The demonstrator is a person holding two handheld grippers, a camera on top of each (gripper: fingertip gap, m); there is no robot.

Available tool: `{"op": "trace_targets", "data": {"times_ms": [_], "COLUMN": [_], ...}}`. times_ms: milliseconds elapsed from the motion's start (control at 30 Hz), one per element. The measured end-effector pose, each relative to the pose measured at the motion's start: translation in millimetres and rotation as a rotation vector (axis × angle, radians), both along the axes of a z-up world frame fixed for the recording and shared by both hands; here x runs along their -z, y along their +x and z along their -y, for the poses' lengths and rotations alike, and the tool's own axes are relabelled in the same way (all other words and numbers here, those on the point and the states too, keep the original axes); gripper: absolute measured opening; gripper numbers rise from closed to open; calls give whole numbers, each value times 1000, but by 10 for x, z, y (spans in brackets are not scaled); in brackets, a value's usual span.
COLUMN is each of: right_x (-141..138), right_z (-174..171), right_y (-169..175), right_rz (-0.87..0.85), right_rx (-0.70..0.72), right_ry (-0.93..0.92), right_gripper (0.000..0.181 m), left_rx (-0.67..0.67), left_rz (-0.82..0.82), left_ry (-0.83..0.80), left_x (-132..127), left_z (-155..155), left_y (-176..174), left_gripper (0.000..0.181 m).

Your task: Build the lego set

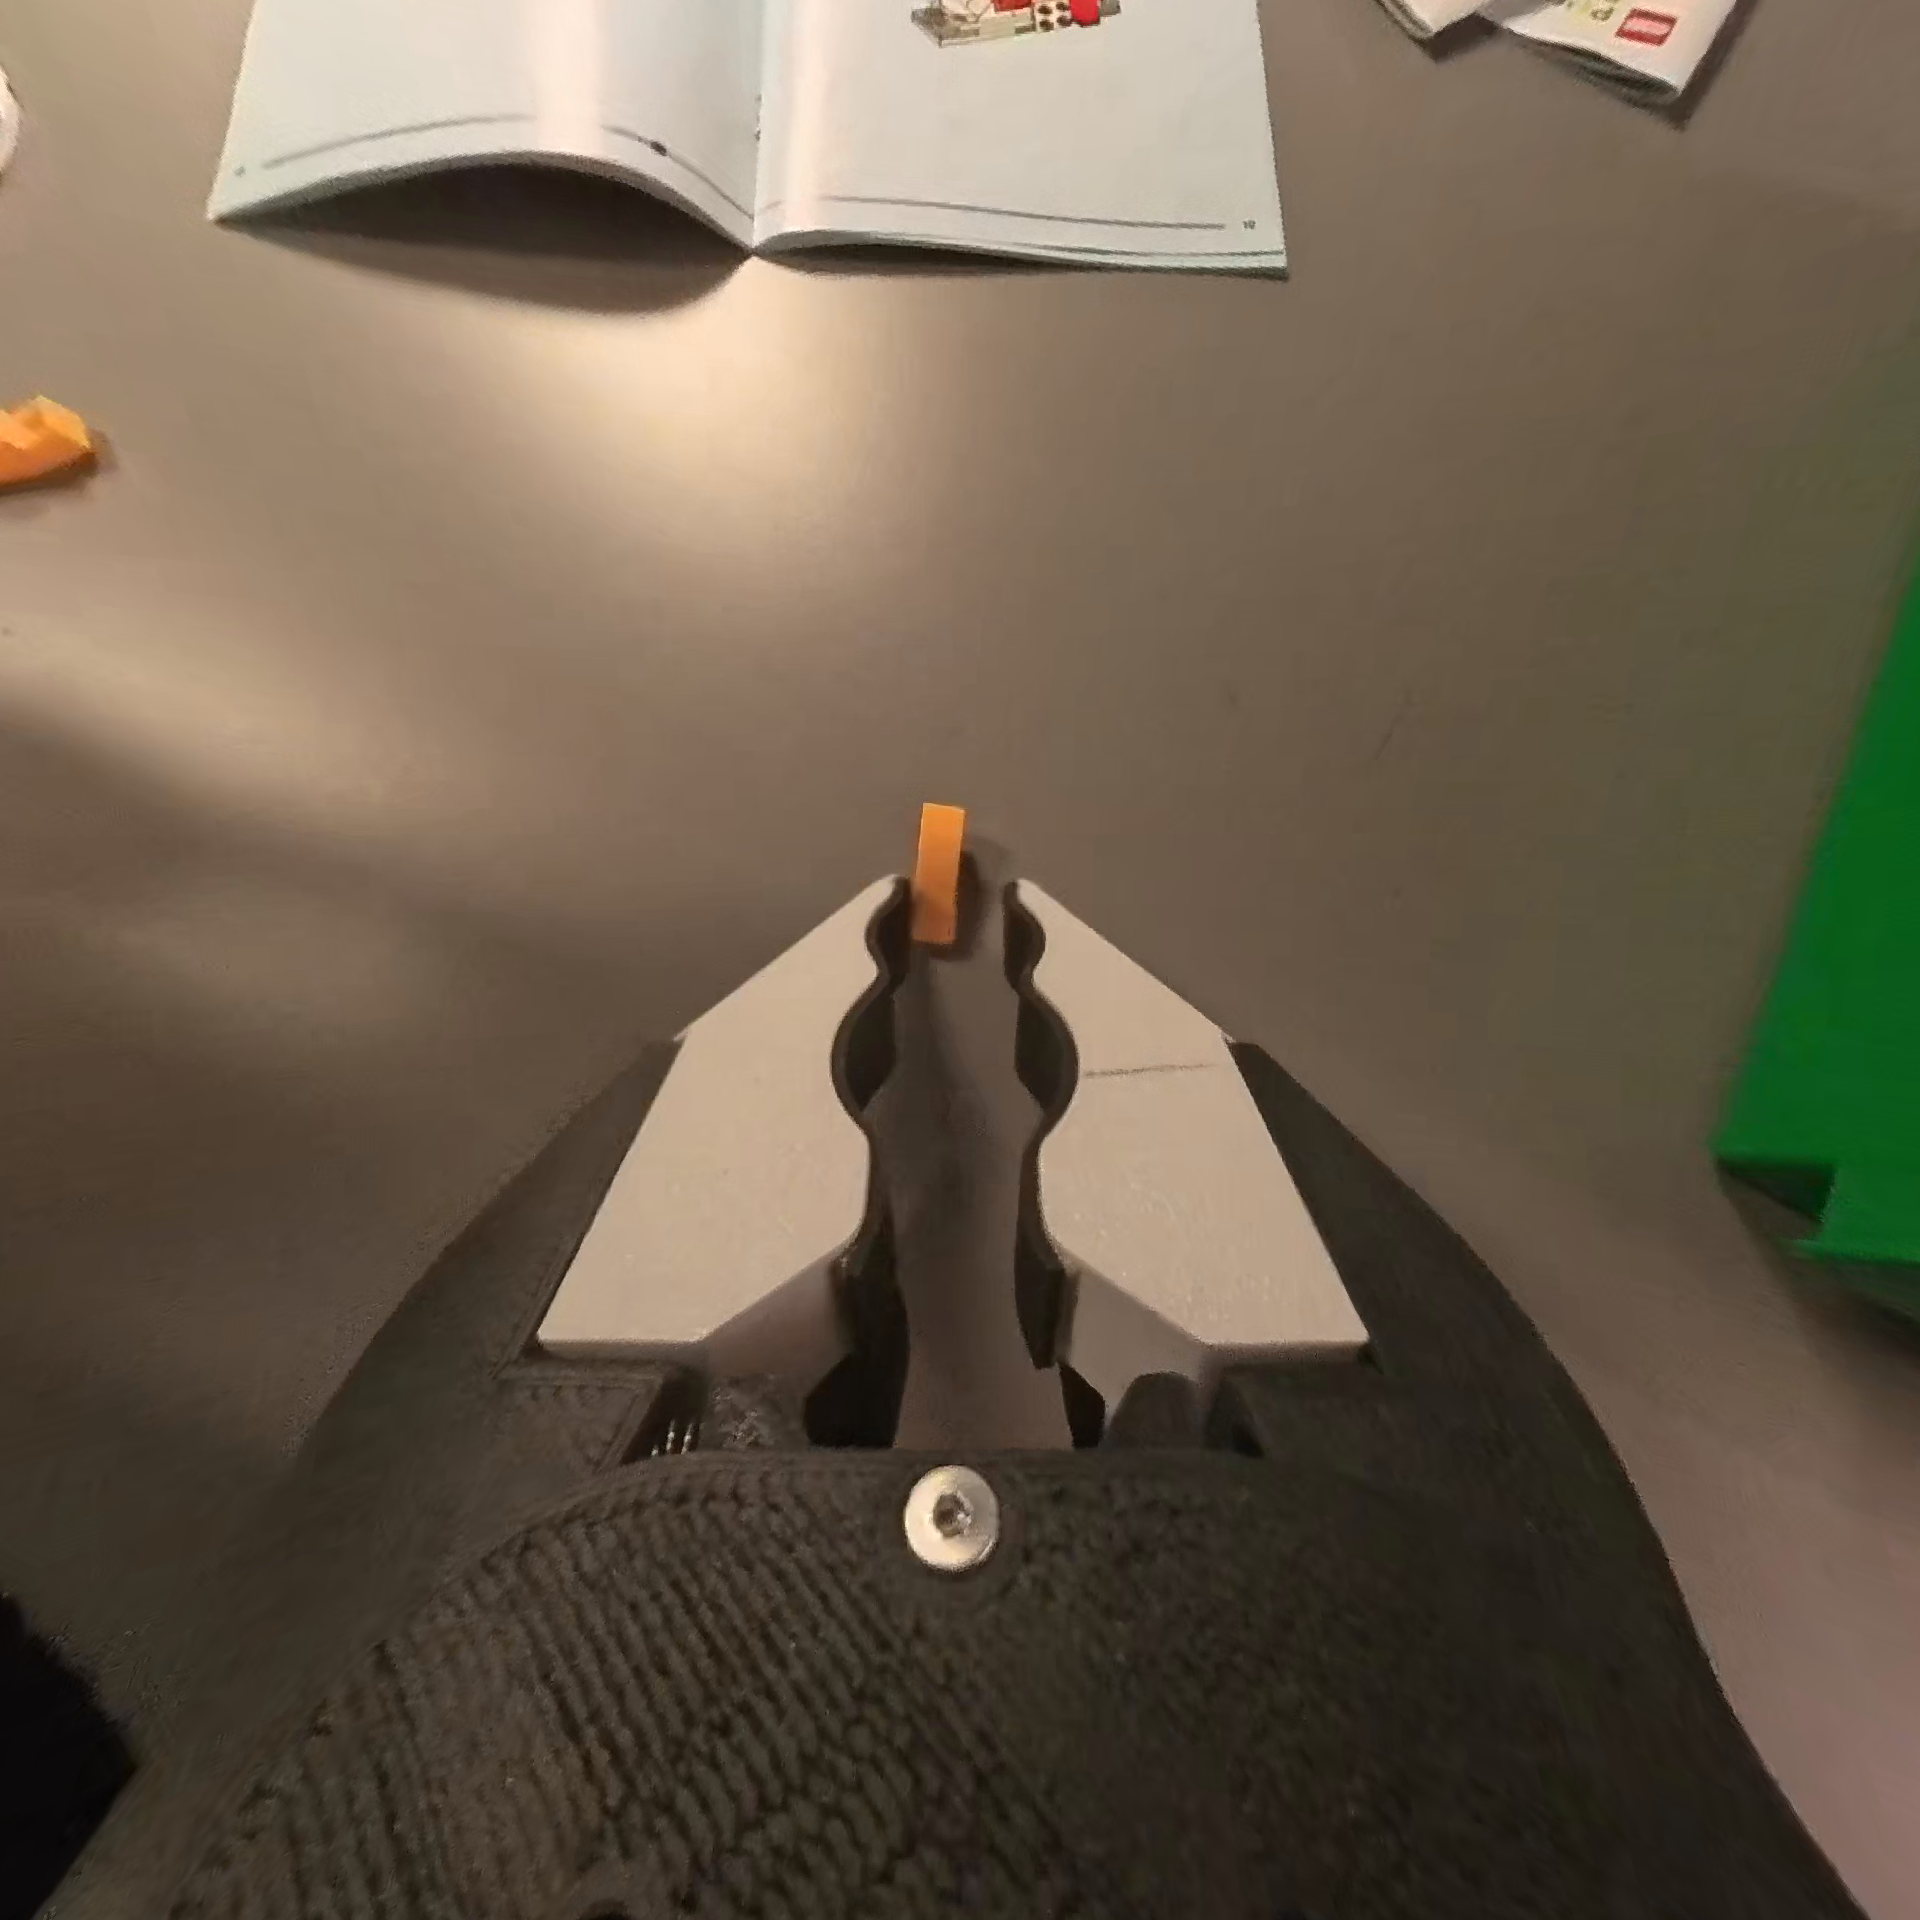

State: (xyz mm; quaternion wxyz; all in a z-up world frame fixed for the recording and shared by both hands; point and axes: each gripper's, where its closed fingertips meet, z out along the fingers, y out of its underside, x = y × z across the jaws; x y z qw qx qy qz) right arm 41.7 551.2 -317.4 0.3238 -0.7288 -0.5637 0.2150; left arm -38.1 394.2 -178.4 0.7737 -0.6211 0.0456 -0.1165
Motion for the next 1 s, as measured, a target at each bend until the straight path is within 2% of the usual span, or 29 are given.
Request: {"op": "trace_targets", "data": {"times_ms": [33,100,167,267,333,433,533,567,700,1000], "right_x": [0,-13,-251,-964,-1473,-1935,-1953,-1933,-1931,-1857], "right_z": [-2,2,154,617,991,1352,1614,1649,1727,1692], "right_y": [-19,-68,-273,-657,-766,-768,-659,-653,-647,-612], "right_rz": [-14,-18,-132,-387,-542,-609,-461,-426,-360,-244], "right_rx": [-12,-51,-167,-462,-690,-918,-1116,-1143,-1192,-1230], "right_ry": [15,38,9,-76,-173,-323,-432,-441,-489,-389], "right_gripper": [7,7,6,6,6,6,6,6,6,6], "left_rx": [-1,-5,5,94,148,171,180,183,192,201], "left_rz": [0,9,47,168,236,214,126,105,83,60], "left_ry": [0,-1,8,81,111,105,91,89,90,60], "left_x": [0,-1,-33,-197,-265,-301,-332,-342,-364,-312], "left_z": [0,-3,5,74,101,106,119,124,131,90], "left_y": [-2,-24,-45,-33,-31,27,151,185,236,264], "left_gripper": [15,15,15,15,15,15,15,15,15,15]}}
